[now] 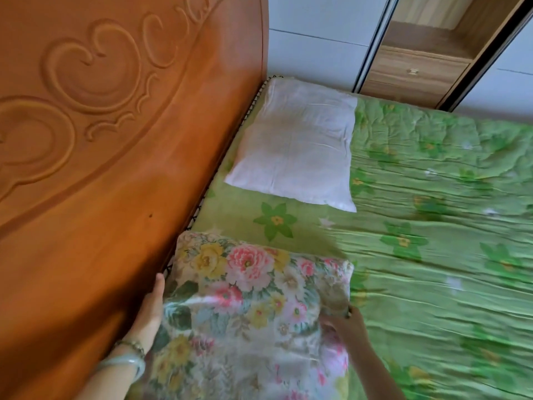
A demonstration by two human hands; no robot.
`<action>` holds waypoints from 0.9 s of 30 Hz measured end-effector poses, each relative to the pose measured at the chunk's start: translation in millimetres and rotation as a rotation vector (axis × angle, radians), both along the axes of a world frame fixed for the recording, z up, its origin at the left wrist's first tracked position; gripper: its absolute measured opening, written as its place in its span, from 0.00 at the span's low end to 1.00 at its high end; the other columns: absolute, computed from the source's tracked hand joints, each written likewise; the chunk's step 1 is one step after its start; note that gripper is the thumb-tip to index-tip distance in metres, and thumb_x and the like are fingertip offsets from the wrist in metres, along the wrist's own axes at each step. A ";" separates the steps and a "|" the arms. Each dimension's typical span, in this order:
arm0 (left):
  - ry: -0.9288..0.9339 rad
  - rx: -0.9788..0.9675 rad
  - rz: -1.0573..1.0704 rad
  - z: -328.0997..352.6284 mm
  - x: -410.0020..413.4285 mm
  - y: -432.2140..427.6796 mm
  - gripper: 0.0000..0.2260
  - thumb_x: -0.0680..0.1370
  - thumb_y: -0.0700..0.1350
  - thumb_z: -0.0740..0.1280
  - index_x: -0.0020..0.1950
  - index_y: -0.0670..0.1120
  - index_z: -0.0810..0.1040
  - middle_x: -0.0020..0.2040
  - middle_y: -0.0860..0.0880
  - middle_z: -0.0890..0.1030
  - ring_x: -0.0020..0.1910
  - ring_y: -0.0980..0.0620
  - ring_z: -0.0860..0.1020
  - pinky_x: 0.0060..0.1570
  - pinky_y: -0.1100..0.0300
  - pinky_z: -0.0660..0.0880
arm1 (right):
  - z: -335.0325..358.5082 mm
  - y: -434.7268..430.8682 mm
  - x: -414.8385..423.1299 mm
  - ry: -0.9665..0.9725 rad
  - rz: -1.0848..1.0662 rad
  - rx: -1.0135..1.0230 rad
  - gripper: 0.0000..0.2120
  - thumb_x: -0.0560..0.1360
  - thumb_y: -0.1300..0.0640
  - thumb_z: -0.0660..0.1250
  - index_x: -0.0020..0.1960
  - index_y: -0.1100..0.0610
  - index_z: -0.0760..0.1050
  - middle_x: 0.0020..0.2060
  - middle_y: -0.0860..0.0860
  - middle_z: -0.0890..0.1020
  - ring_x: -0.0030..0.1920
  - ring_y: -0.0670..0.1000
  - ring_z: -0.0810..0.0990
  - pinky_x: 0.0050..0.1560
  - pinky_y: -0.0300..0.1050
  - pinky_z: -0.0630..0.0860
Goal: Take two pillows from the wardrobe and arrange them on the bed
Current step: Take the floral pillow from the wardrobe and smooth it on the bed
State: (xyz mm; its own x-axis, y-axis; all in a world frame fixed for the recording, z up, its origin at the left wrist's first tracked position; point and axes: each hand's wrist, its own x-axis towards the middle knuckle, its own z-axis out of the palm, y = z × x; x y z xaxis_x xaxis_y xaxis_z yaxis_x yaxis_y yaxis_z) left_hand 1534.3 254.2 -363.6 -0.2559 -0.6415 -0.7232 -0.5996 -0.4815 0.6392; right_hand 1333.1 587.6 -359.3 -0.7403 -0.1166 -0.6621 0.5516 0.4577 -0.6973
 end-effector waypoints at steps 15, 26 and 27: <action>0.085 -0.738 -0.103 4.8 -133.9 -55.1 0.14 0.80 0.44 0.64 0.39 0.37 0.74 0.34 0.40 0.73 0.34 0.45 0.69 0.31 0.55 0.61 | -7.4 -26.4 -138.6 0.352 -0.284 0.143 0.07 0.69 0.57 0.74 0.37 0.59 0.79 0.28 0.52 0.78 0.33 0.54 0.77 0.35 0.44 0.70; -0.224 -1.186 -0.949 7.9 -162.9 -44.5 0.21 0.79 0.48 0.67 0.70 0.44 0.72 0.67 0.43 0.76 0.66 0.41 0.73 0.64 0.44 0.67 | -9.2 -49.9 -140.9 0.738 0.350 0.448 0.14 0.72 0.54 0.71 0.57 0.55 0.78 0.55 0.55 0.79 0.56 0.59 0.75 0.58 0.53 0.70; -0.194 -1.121 -1.102 10.7 -170.0 -43.9 0.20 0.79 0.50 0.66 0.70 0.47 0.73 0.66 0.46 0.77 0.65 0.44 0.73 0.65 0.46 0.67 | -7.4 -61.2 -140.9 0.693 0.478 0.385 0.13 0.73 0.55 0.70 0.57 0.54 0.79 0.56 0.54 0.79 0.56 0.57 0.76 0.59 0.54 0.71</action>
